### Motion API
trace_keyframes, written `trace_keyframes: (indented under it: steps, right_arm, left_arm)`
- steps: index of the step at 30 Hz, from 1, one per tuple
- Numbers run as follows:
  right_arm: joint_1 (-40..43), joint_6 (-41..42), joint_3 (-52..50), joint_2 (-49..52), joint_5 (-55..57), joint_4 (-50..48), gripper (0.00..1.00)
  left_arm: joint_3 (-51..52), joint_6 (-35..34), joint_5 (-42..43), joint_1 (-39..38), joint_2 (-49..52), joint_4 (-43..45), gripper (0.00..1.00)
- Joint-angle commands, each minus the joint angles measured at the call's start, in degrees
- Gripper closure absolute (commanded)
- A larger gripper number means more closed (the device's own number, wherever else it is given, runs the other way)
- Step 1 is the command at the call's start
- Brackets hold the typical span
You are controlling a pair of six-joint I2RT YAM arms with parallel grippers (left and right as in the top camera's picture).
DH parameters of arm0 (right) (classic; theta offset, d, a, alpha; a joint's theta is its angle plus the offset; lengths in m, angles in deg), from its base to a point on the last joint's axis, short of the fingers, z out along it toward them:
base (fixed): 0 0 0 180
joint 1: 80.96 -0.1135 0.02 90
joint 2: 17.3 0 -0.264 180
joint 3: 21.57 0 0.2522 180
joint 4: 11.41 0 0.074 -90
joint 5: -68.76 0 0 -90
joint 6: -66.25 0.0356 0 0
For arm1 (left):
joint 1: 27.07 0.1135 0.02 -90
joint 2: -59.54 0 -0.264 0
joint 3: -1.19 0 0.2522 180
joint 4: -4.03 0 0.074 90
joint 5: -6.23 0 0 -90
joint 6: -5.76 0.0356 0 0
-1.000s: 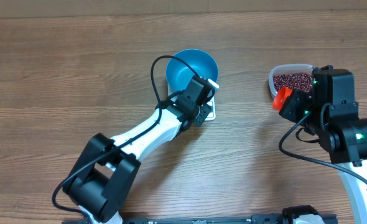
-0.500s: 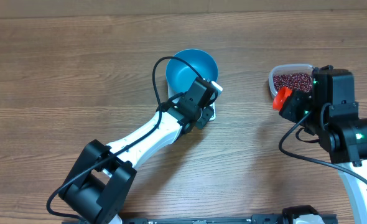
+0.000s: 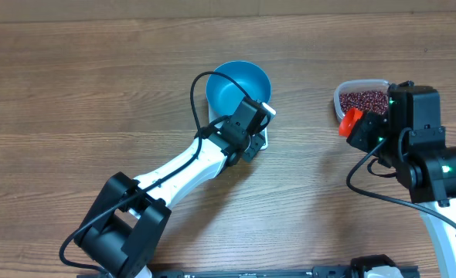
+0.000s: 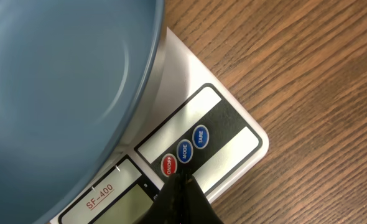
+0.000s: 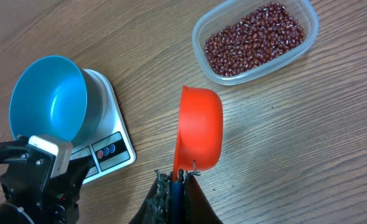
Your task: Scoop item into bowl and weigh 150g on scale
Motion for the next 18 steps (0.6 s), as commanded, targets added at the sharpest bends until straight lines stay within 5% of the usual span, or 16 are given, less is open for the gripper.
trace_keyframes:
  steps: [1,18]
  right_arm:
    - [-0.1,-0.3,1.4,-0.1,0.2,-0.6,0.96]
    - [-0.1,-0.3,1.3,-0.1,0.2,-0.5,0.96]
  left_arm:
    - [0.2,0.9,0.1,0.3,1.1,0.4,0.96]
    - [0.2,0.9,-1.7,0.7,4.2,1.5,0.96]
